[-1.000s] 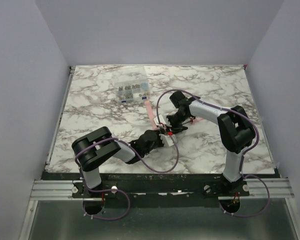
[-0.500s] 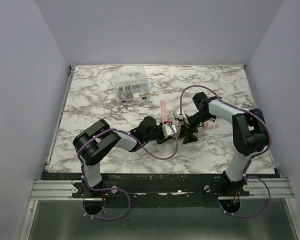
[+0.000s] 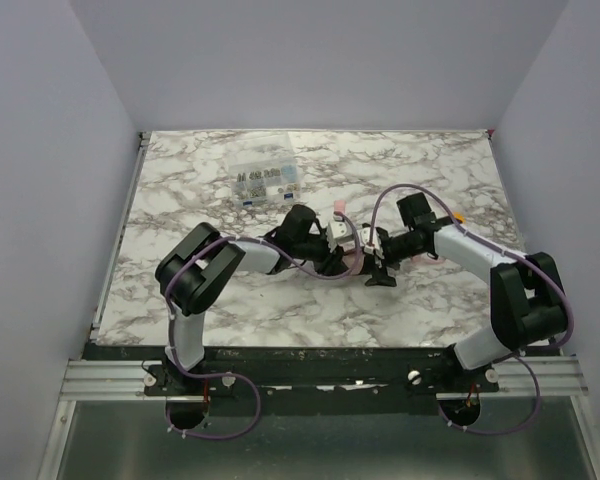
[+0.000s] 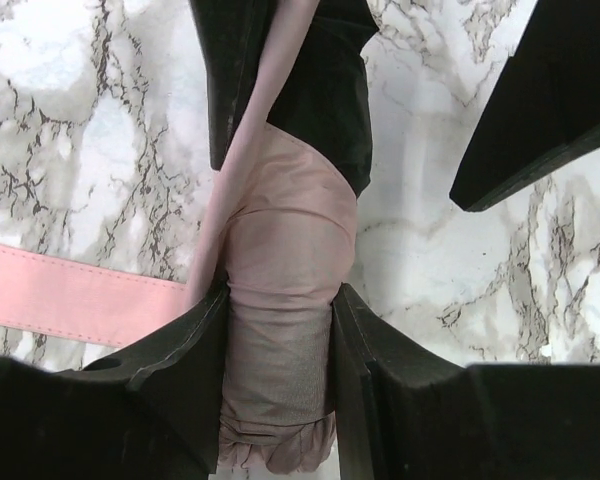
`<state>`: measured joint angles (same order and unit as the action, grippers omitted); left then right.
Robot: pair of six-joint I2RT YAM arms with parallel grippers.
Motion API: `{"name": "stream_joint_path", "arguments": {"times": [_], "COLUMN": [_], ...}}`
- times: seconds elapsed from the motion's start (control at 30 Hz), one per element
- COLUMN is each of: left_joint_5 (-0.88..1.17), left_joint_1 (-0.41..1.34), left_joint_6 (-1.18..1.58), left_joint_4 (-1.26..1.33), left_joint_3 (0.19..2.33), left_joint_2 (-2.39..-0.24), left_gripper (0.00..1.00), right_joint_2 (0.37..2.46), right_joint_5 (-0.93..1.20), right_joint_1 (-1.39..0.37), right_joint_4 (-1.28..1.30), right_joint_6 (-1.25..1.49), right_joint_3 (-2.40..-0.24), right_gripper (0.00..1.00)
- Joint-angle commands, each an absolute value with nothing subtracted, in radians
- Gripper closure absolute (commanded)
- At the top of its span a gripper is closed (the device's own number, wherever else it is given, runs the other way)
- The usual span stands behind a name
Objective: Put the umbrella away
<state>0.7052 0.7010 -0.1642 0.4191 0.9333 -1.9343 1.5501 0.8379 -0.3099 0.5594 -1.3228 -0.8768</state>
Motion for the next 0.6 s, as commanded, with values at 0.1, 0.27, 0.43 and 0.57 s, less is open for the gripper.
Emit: {"name": "stream_joint_path", "arguments": {"times": [0.1,0.27,0.43,0.57], "left_joint_5": [0.675,0.706,0.777,0.832], "left_joint_1": [0.64,0.623,0.595,0.588], "left_joint_6": [-0.062,-0.013,0.071,0.147], "left_joint_4": [0.002,-0.039,-0.063,-0.107], "left_joint_3": [0.942,0.971,1.017,1.072], "left_joint_2": [-2.119,-2.153,-2.196,-2.237], "left_gripper": [1.0,1.0,1.0,1.0], "right_joint_2": [1.517,1.447,1.428,1.434], "right_joint_5": [0.752,0.686,0.522,0.405], "right_joint_1": [-0.348,-0.376,-0.406,-0.49], "right_joint_4": [0.506,0.444,0.274,0.114], "right_joint_6": [-1.268,-1.257,-1.252,-1.246], "right_joint_3": [-0.822,-0.726,-0.595,-0.505], "right_gripper": [0.0,0.0,0.01,0.06]}}
